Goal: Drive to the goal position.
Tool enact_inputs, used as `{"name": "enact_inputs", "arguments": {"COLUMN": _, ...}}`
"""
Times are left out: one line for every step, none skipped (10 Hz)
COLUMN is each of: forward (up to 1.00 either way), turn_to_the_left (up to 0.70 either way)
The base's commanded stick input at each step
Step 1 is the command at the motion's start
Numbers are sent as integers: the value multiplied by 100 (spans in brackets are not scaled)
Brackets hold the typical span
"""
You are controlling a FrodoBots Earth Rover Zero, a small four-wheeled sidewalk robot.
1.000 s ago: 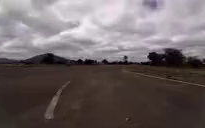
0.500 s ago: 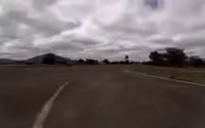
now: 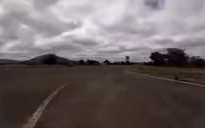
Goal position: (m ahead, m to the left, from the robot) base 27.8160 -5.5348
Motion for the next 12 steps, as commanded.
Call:
{"name": "enact_inputs", "arguments": {"forward": 60, "turn_to_the_left": 0}}
{"name": "enact_inputs", "arguments": {"forward": 60, "turn_to_the_left": 0}}
{"name": "enact_inputs", "arguments": {"forward": 60, "turn_to_the_left": 0}}
{"name": "enact_inputs", "arguments": {"forward": 60, "turn_to_the_left": 0}}
{"name": "enact_inputs", "arguments": {"forward": 60, "turn_to_the_left": 0}}
{"name": "enact_inputs", "arguments": {"forward": 60, "turn_to_the_left": 0}}
{"name": "enact_inputs", "arguments": {"forward": 60, "turn_to_the_left": 0}}
{"name": "enact_inputs", "arguments": {"forward": 60, "turn_to_the_left": 0}}
{"name": "enact_inputs", "arguments": {"forward": 60, "turn_to_the_left": 0}}
{"name": "enact_inputs", "arguments": {"forward": 60, "turn_to_the_left": 0}}
{"name": "enact_inputs", "arguments": {"forward": 60, "turn_to_the_left": -6}}
{"name": "enact_inputs", "arguments": {"forward": 60, "turn_to_the_left": -12}}
